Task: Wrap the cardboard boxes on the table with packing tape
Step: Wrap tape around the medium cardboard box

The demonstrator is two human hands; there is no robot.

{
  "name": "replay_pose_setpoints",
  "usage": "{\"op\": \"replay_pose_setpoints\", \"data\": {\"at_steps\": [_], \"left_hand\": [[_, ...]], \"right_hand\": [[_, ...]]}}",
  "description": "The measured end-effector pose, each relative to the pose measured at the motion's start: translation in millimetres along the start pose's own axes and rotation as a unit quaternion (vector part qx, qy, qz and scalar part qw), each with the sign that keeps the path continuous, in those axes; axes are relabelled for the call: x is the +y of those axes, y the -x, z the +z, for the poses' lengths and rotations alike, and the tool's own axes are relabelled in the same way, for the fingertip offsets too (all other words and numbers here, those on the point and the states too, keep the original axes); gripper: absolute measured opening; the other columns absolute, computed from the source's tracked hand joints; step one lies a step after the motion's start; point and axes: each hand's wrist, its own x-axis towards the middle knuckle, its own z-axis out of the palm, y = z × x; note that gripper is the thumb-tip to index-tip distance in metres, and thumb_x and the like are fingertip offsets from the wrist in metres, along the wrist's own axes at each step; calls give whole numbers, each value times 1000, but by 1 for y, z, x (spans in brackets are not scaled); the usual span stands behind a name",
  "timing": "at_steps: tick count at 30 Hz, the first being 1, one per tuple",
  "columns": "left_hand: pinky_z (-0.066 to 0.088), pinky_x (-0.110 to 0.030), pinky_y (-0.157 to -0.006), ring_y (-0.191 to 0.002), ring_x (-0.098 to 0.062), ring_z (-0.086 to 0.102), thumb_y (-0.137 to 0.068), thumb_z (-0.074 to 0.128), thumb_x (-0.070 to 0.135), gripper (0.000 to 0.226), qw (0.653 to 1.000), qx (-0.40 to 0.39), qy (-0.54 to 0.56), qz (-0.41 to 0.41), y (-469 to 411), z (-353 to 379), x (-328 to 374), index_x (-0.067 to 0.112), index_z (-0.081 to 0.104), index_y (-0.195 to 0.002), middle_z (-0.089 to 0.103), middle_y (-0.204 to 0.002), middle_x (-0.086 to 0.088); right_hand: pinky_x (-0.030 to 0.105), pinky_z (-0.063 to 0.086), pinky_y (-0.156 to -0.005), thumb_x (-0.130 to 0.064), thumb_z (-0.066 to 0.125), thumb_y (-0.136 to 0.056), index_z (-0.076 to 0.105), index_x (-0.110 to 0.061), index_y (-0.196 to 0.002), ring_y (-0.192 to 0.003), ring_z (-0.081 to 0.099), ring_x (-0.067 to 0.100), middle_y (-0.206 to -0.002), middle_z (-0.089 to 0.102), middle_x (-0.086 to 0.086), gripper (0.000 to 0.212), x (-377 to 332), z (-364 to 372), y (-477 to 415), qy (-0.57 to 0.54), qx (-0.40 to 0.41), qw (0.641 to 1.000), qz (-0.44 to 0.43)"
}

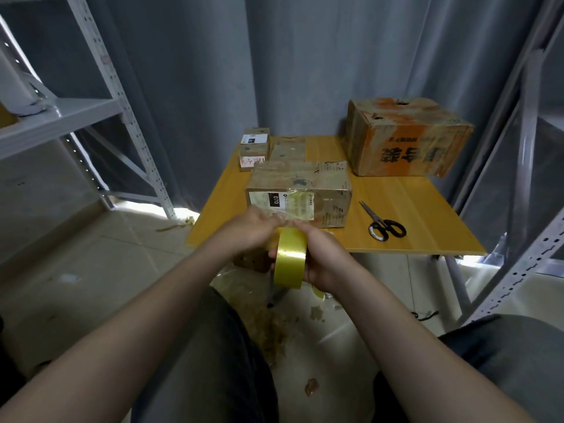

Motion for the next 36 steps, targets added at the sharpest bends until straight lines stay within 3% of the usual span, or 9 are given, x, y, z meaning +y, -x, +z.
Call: {"op": "replay_pose_setpoints", "data": {"at_steps": [5, 9, 11, 14, 16, 26, 30, 34, 36], "left_hand": [[58, -51, -93, -98, -34, 69, -104, 58, 45, 31, 941, -100, 316, -71, 11, 30, 3, 23, 66, -124, 68, -106, -16], [65, -37, -70, -82, -25, 77, -101, 67, 32, 30, 918, -90, 375, -94, 6, 39, 10, 16, 69, -126, 80, -100, -10], [65, -37, -68, -84, -26, 78, -102, 65, 29, 30, 907, -115, 391, -102, 6, 39, 13, 16, 65, -129, 80, -105, -13], [64, -35, -59, -77, -27, 78, -104, 62, 25, 30, 899, -122, 406, -106, 7, 39, 19, 14, 57, -131, 79, -106, -16], [61, -33, -52, -73, -26, 78, -104, 62, 24, 29, 900, -119, 406, -104, 9, 39, 21, 13, 56, -130, 80, -104, -16], [60, -31, -49, -71, -27, 78, -105, 59, 26, 26, 909, -117, 386, -103, 11, 37, 26, 14, 59, -129, 80, -101, -16], [58, -30, -48, -72, -27, 79, -105, 59, 26, 25, 909, -114, 387, -101, 11, 37, 26, 15, 61, -127, 80, -100, -16], [58, -30, -49, -74, -27, 79, -105, 59, 27, 25, 909, -113, 387, -101, 11, 38, 25, 16, 61, -127, 80, -100, -15], [58, -30, -48, -73, -27, 79, -104, 62, 27, 26, 908, -113, 392, -101, 11, 38, 24, 16, 61, -127, 80, -100, -15]], "right_hand": [[32, 59, -56, -56, 57, -99, 70, -16, -122, -72, 77, 25, -92, 79, 13, 48, -2, -2, -1, 55, 43, 997, 14], [36, 60, -59, -60, 54, -99, 71, -10, -105, -65, 72, 27, -76, 76, 10, 52, -20, -22, 1, 266, 121, 956, -17], [41, 62, -66, -55, 54, -100, 72, -11, -95, -67, 73, 30, -76, 76, 8, 49, -37, -43, 8, 406, 185, 892, -80], [33, 47, -59, -40, 58, -99, 60, -16, -82, -76, 63, 29, -86, 66, 6, 30, -64, -78, 19, 614, 328, 708, -122], [33, 42, -61, -30, 62, -97, 54, -18, -85, -86, 62, 31, -89, 60, 4, 18, -77, -96, 22, 661, 367, 648, -92], [32, 42, -58, -44, 70, -95, 60, -16, -92, -85, 59, 29, -81, 54, 5, 30, -77, -121, 7, 684, 376, 624, -33], [33, 42, -55, -45, 71, -93, 63, -13, -84, -82, 64, 30, -80, 59, 7, 34, -80, -122, 2, 631, 378, 677, -34], [35, 60, -54, -30, 70, -98, 69, -5, -91, -54, 63, 20, -83, 71, 13, 26, -91, -116, 3, 240, 297, 918, -110], [29, 59, -51, -29, 77, -93, 72, -6, -102, -47, 58, 11, -103, 74, 15, 25, -98, -110, 8, 116, 182, 962, -168]]}}
